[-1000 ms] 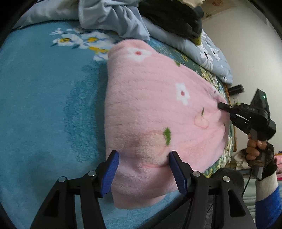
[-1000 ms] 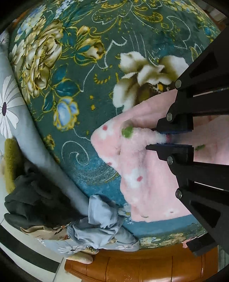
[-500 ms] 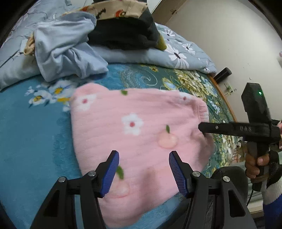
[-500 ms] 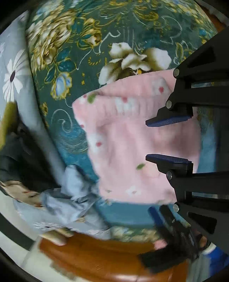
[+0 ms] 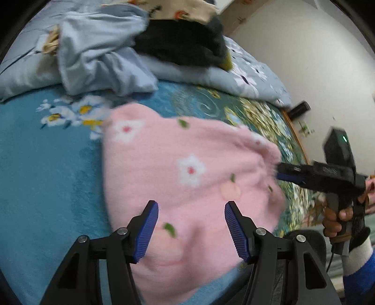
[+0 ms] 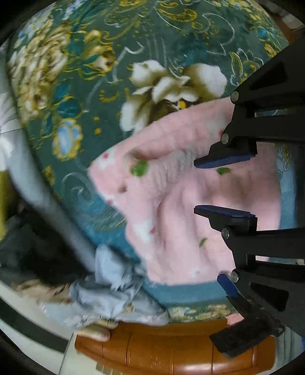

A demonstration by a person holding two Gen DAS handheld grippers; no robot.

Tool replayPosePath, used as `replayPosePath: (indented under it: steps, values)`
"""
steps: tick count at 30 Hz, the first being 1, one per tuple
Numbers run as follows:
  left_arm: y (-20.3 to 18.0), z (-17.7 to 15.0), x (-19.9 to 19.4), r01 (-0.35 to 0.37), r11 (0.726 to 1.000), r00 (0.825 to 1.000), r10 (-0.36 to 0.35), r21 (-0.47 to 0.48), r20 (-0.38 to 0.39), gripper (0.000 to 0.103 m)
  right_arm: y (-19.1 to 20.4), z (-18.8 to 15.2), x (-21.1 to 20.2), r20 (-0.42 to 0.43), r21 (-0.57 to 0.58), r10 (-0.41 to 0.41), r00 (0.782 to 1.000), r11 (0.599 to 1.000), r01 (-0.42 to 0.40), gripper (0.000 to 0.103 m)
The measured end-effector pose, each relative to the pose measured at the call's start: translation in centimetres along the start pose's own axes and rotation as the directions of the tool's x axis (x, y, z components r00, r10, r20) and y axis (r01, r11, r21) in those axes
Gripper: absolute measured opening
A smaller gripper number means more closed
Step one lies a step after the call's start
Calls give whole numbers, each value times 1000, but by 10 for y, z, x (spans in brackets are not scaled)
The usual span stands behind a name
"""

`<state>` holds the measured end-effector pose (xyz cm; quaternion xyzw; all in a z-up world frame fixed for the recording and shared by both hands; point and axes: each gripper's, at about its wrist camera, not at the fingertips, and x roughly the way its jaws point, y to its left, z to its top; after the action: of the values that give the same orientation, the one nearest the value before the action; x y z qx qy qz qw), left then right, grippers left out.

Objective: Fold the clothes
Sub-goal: 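Grasp the fleece bundle with both grippers and lift it off the blanket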

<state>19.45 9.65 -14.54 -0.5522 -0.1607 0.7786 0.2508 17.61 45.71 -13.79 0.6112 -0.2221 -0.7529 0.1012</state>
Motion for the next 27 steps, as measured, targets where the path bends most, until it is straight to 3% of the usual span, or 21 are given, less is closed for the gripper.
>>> replayPosePath:
  steps: [2,6,10,14,24,27]
  values:
    - [17,2,5,-18,998,1000,17,-53,-11,68,-11,2,-7,15,4,0,1000,1000,0,56]
    - [40,2,21,21,991,999,-27,-135,-45,81,-38,10,-3,-24,38,22,999,999,-22,79]
    - [52,1,34,59,980,995,-74,-188,-74,86,-48,17,19,-147,3,43,988,999,-43,79]
    - [57,3,44,74,972,992,-95,-223,-86,88,-55,23,34,-198,-33,32,980,999,-39,79]
    - [50,11,56,15,976,995,-37,-217,-97,88,-63,42,60,-287,-96,132,949,982,-165,79]
    - [46,12,57,-15,978,995,-5,-207,-97,87,-67,46,67,-303,-118,142,942,976,-185,92]
